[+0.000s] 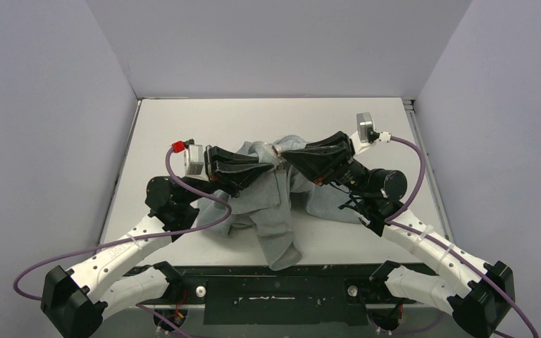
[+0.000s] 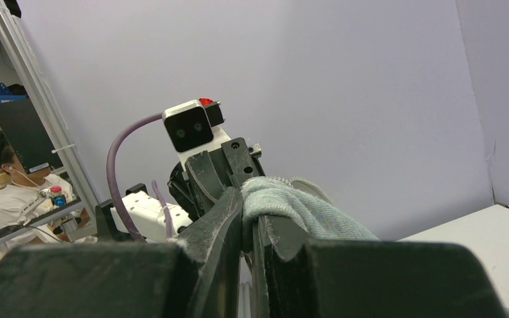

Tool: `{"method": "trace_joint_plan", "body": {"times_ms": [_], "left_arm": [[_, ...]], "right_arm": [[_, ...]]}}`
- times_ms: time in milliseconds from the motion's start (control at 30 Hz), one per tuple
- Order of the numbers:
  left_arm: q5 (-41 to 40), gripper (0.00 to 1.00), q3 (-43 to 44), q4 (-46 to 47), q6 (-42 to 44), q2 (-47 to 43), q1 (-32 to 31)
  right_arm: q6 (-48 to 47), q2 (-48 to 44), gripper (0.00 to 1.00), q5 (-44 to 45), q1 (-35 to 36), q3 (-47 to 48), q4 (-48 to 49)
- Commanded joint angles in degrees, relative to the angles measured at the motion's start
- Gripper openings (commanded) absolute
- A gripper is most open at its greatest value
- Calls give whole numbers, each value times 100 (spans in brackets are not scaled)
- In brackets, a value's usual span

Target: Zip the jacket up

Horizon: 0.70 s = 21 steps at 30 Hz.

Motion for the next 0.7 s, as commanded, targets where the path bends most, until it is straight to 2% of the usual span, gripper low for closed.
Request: {"method": "trace_joint_plan", "body": {"times_ms": [0, 100, 300, 667], "left_arm": [[165, 0, 305, 128, 88, 4, -29], [96, 0, 289, 139, 115, -52, -28], [-755, 0, 63, 221, 299, -444, -28], [-392, 0, 159, 461, 83, -264, -29]], "right_arm": [[-69, -133, 0, 131, -13, 212, 435], [-70, -133, 0, 141, -13, 221, 431], [-77, -122, 0, 109, -13, 238, 386], [0, -44, 0, 39, -13, 262, 464]]}}
